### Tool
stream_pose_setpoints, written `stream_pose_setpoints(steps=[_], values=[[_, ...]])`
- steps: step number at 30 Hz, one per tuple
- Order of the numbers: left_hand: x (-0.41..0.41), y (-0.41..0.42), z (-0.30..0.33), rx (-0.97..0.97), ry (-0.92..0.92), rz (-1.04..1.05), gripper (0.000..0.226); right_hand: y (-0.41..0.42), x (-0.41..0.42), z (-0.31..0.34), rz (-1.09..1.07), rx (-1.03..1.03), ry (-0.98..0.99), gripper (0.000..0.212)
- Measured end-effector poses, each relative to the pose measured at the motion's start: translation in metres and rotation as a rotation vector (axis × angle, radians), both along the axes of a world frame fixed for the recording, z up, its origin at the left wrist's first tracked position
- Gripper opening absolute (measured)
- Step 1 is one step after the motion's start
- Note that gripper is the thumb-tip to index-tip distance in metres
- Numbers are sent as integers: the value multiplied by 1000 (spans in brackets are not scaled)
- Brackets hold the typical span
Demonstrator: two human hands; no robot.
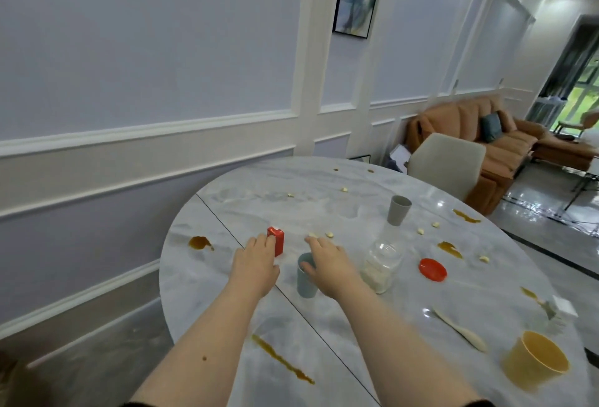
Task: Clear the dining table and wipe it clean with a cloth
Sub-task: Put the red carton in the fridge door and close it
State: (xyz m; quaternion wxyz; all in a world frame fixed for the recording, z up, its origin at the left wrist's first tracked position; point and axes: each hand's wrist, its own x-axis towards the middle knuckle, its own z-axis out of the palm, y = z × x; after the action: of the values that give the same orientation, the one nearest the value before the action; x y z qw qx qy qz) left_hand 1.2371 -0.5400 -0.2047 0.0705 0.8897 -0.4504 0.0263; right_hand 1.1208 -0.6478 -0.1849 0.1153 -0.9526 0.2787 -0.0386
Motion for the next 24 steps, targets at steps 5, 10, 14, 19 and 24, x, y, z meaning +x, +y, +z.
stream_pose_setpoints(steps=[5,10,14,19,24], values=[[45,-51,-28,30,44,41,47,-52,58,-32,-15,42,47,54],[85,-88,-56,56,133,95,50,-79,99,-62,34,96,99,52],[118,-113,-83,24,246,112,54,-102,129,-81,11,161,90,55],[152,-135,-126,-44,502,170,63,-128,174,-105,-18,247,92,59],[178,-152,-165,-64,662,190,86,-151,213,-126,105,276,140,66]])
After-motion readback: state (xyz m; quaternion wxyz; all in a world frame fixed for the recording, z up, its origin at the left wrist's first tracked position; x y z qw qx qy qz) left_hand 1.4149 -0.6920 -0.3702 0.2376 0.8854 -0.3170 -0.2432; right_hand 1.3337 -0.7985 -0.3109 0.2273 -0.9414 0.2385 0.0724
